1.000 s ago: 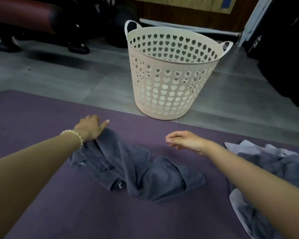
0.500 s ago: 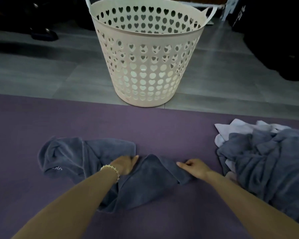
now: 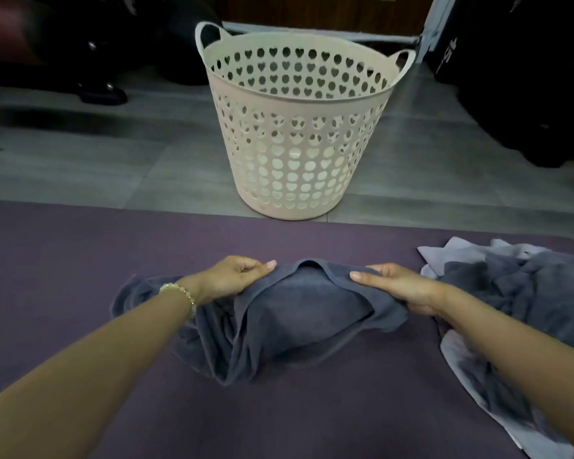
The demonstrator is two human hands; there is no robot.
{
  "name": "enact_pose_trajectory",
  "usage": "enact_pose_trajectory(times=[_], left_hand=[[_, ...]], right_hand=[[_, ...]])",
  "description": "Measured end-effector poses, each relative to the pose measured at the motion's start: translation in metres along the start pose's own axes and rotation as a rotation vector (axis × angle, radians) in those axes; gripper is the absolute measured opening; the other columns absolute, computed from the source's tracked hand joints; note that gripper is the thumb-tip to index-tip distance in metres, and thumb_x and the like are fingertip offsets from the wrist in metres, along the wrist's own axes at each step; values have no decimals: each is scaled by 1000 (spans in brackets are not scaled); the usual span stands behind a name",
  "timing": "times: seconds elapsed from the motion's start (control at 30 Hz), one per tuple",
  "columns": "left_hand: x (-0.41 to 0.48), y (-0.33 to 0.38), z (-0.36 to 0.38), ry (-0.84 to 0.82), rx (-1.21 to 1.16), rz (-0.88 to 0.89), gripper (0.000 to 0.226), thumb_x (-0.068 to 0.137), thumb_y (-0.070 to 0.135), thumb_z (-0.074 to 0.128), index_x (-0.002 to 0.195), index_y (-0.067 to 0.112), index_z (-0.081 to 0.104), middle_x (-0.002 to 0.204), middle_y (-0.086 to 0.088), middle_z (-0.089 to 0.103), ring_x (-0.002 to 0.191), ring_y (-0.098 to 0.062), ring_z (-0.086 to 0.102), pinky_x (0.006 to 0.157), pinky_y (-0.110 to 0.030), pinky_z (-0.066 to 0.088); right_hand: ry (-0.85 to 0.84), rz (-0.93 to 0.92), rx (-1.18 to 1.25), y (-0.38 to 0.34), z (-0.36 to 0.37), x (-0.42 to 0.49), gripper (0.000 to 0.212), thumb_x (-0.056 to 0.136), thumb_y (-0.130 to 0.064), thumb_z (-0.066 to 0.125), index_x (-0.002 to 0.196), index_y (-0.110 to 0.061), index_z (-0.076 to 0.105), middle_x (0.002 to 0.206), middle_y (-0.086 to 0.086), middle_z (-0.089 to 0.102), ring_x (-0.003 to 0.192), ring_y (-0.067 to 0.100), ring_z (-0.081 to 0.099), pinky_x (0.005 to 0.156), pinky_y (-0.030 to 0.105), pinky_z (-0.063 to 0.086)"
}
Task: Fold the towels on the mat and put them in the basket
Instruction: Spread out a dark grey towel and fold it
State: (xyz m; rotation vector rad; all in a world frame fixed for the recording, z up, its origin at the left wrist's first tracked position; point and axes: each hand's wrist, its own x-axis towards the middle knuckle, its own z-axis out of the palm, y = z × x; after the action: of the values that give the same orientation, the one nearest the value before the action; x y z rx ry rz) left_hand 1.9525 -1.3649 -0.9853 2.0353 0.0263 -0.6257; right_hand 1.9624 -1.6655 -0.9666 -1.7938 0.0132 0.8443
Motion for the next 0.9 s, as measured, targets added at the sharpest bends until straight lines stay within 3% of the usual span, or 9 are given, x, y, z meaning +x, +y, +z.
enact_pose_trajectory(times=[0.07,0.17,0.37,0.43,0.57,0.63,0.7,0.8,0.9], left_hand=[[-9,22,-27,-129,145,-67,51,78,65,58,92,19,74,87,11,74,82,-3,68,77,-17,51],[-18,48,-57,-246,333,-74,56,67,72,61,91,23,74,91,11,74,90,-7,68,88,-23,50],[-19,68,-81,-489,224,-28,82,65,78,58,122,19,60,120,-1,66,117,-24,59,107,-42,41],[-17,76,-83,-559,263,-22,78,65,75,61,117,16,63,118,-4,67,115,-26,60,103,-38,45],[-14,94,-88,-617,385,-52,77,54,72,66,100,11,65,96,5,71,85,-10,63,85,-20,48],[-9,97,-93,-590,440,-52,93,43,78,73,108,13,67,108,3,68,97,-11,58,96,-27,41],[-7,98,-98,-556,472,-95,86,39,79,73,107,26,69,113,8,68,108,-11,57,99,-32,43],[-3,103,-101,-494,416,-152,62,55,65,72,103,25,70,92,8,70,84,-6,63,72,-23,53],[9,118,-90,-336,373,-93,55,65,60,68,101,18,71,62,7,51,49,-4,39,49,-15,36]], right_hand=[[19,-16,-22,-32,-6,-17,77,44,-62,85,100,-10,71,97,7,73,87,15,69,71,22,53],[79,-17,-22,-71,-15,-42,76,35,-63,87,90,-13,73,91,7,74,81,13,69,66,21,53],[271,6,41,-100,-17,-76,95,24,-65,87,100,-9,73,99,13,73,86,23,71,69,28,57],[334,22,48,-99,-18,-85,102,19,-68,86,102,-10,73,101,12,73,92,24,71,77,31,56],[377,50,87,-88,-23,-104,102,23,-66,87,106,-9,71,106,13,72,100,26,68,95,38,50],[417,85,87,-81,-18,-111,89,37,-61,86,109,-10,69,104,11,70,103,26,65,99,39,47],[375,183,103,-65,-8,-117,92,25,-60,90,100,-11,68,97,10,71,96,25,67,93,38,49],[148,313,135,-35,9,-120,109,15,-59,91,107,-7,66,102,13,73,94,25,70,83,33,55],[77,300,284,-8,16,-119,101,20,-53,94,106,-5,71,108,14,71,97,26,70,84,33,56]])
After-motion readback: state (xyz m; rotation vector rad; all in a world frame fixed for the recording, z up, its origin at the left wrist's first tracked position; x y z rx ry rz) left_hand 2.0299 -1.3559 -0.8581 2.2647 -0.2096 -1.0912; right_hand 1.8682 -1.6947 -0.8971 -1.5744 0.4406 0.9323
